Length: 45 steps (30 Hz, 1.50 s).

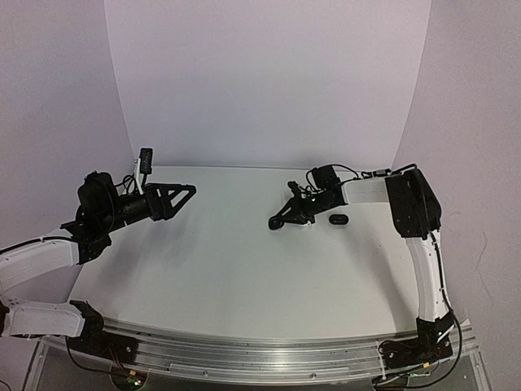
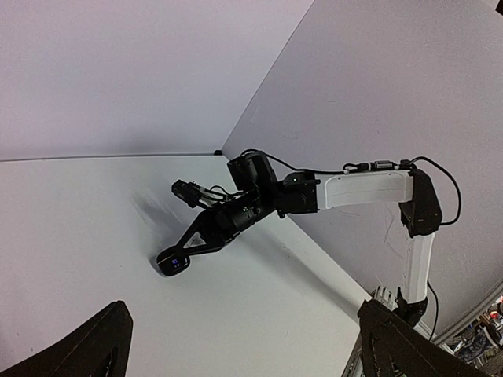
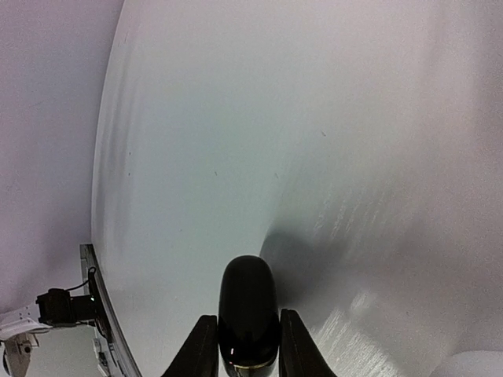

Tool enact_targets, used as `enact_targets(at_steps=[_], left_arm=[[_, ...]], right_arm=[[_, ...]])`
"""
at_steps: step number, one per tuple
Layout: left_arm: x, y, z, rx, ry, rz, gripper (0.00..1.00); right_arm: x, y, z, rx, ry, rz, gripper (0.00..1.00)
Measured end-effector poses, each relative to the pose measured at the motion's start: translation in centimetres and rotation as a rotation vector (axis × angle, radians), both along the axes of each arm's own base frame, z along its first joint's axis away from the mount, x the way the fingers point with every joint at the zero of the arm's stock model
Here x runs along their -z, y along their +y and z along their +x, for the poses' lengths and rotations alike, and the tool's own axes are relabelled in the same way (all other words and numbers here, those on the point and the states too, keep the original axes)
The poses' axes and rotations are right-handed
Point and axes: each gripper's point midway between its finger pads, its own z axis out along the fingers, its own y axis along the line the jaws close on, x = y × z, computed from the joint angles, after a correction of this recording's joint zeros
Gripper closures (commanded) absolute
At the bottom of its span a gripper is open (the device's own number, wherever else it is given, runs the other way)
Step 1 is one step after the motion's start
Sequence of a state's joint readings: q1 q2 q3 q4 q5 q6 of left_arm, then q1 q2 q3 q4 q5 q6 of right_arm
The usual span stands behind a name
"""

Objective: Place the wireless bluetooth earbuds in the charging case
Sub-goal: Place the charging case with the earbuds at the center of the board, then reset both arms

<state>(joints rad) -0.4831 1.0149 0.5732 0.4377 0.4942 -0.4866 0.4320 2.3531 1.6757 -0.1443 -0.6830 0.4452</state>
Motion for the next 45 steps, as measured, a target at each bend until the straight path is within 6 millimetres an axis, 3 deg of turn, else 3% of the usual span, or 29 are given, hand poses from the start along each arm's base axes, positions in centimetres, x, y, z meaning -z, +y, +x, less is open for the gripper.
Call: enact_targets(at_steps=[16, 25, 31, 38, 41, 45], left_arm=[[0.4, 0.0, 0.0, 0.000, 0.007, 0.003, 0.00], [0.3, 0.0, -0.1, 0.000, 0.002, 0.001, 0.01], [0.3, 0.0, -0.1, 0.000, 0.001, 0.000, 0.00], [0.4, 0.3, 0.3, -0.026, -0.017, 0.017, 0.00], [1.0, 1.3, 1.3, -0.093, -0.012, 0.043, 0.00], [3.1, 4.5, 3.7, -0.253, 0.027, 0.107, 0.00]], right_arm=[[1.4, -1.0, 0.7, 0.060, -0.015, -0.096, 0.55], [0.9, -1.2, 0.5, 0.073, -0.039, -0.165, 0.52], [-2.9, -2.0, 0.8, 0.120, -0.102, -0.203, 0.50], [-10.3, -4.6, 1.3, 0.219, -0.247, -0.263, 0.35], [-12.6, -7.3, 1.5, 0.291, -0.303, -0.323, 0.22], [-13.2, -14.4, 0.2, 0.431, -0.330, -0.468, 0.09]])
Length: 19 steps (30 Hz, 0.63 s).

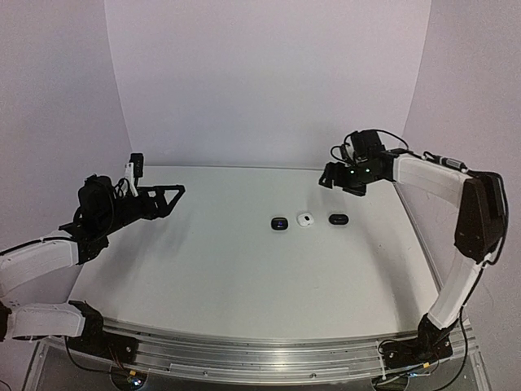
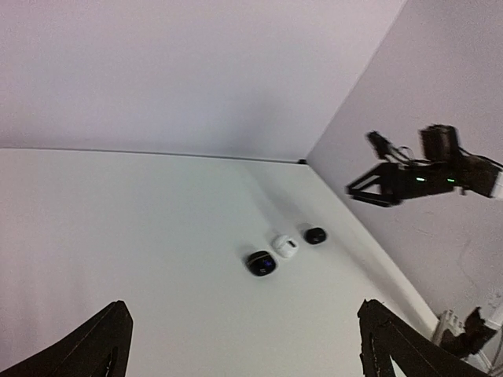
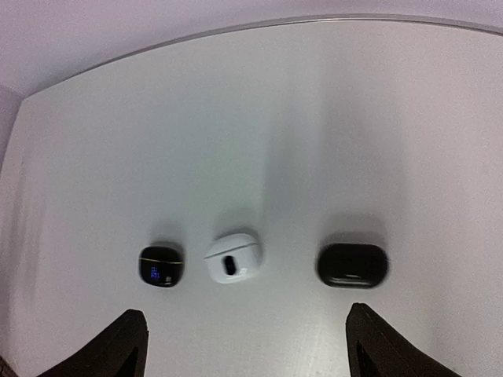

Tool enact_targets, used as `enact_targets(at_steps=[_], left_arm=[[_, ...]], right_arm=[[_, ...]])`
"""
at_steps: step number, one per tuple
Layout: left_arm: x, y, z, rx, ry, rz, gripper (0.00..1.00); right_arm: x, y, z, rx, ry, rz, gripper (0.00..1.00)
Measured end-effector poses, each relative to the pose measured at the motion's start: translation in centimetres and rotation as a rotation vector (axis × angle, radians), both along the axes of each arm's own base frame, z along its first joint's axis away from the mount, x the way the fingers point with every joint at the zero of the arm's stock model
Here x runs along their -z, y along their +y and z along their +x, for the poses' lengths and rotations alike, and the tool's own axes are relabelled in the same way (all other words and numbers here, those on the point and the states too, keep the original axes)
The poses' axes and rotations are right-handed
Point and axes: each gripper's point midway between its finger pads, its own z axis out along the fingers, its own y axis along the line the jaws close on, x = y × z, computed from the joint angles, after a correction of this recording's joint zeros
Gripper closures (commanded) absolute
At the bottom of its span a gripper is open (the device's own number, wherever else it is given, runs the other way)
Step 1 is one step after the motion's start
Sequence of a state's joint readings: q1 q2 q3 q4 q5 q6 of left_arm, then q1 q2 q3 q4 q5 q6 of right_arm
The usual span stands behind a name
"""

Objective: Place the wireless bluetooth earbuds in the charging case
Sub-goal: Reset both arms

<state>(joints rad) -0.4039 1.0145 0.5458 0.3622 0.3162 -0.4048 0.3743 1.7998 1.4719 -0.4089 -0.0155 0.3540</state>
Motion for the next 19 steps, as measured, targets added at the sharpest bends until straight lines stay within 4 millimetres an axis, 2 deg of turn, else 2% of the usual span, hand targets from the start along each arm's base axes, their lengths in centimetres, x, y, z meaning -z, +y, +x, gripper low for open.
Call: enact_targets(at_steps=[3, 6, 8, 9, 13, 15, 19], left_arm=[[3.2, 3.0, 1.5, -0.139, 0.063, 0.064, 0.00], [6.4, 5.7, 2.1, -0.265, 0.134, 0.130, 0.00], [8.3, 7.5, 2.2, -0.343, 0.164, 0.177, 0.03], [9.1, 8.2, 2.1, -0.377, 0.173, 0.201, 0.03], [11.9, 11.2, 1.7, -0.502, 0.207, 0.293, 0.04], [12.6, 12.6, 1.6, -0.553, 0.212, 0.327, 0.04], [12.5, 14.9, 1.7, -0.637, 0.176, 0.361, 0.05]], right_arm=[[0.2, -6.8, -1.8, 0.132, -0.015, -0.100, 0.06], [0.4, -13.2, -4.4, 0.249, -0.039, -0.174, 0.02], [0.5, -16.5, -6.6, 0.309, -0.094, -0.201, 0.02], [0.7, -17.5, -8.0, 0.326, -0.121, -0.210, 0.02], [1.2, -18.7, -12.5, 0.339, -0.279, -0.203, 0.02], [1.8, -18.8, -13.6, 0.344, -0.343, -0.190, 0.02], [3.6, -19.1, -15.2, 0.359, -0.397, -0.178, 0.02]])
